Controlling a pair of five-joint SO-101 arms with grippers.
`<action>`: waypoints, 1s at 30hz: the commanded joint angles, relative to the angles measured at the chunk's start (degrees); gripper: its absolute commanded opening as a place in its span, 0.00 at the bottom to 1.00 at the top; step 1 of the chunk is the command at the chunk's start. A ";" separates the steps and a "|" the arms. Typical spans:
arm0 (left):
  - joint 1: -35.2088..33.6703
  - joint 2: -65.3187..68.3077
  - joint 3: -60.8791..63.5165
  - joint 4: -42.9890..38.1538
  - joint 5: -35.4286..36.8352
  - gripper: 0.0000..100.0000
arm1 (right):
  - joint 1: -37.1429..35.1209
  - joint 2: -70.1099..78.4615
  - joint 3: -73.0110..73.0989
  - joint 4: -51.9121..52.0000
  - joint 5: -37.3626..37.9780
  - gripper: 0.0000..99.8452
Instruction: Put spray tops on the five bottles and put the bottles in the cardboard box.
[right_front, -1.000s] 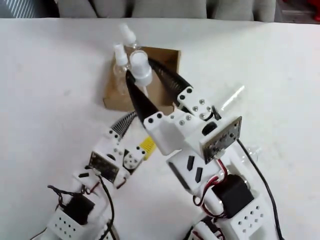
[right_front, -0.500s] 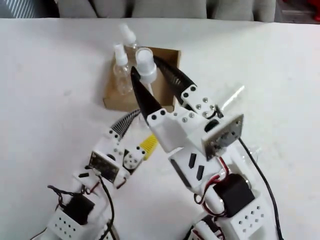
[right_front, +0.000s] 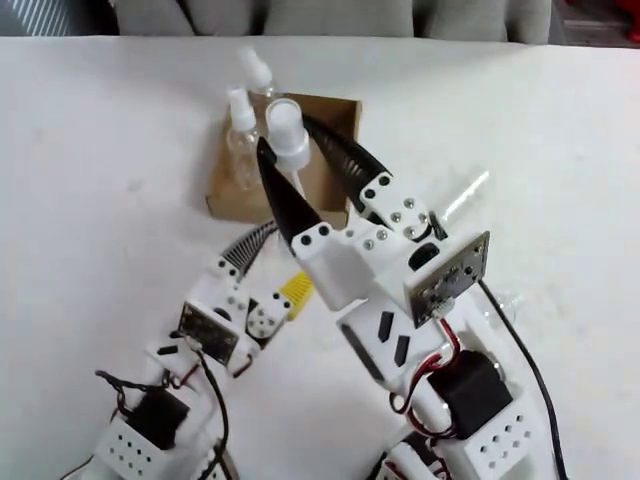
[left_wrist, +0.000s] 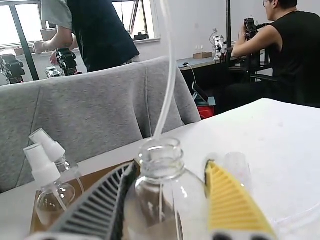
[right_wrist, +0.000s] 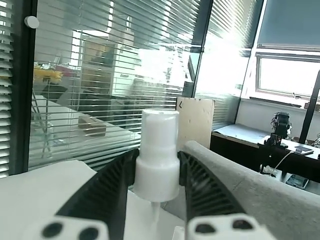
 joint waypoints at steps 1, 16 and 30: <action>-0.66 -1.10 0.09 -1.41 0.53 0.02 | -0.57 -0.13 1.23 -0.04 0.00 0.02; -0.66 -1.01 0.09 -1.41 0.53 0.02 | -0.57 -0.48 -0.44 -0.22 0.00 0.02; -0.66 -1.01 0.09 -1.41 0.53 0.02 | -0.57 -0.57 -1.76 -0.13 0.00 0.02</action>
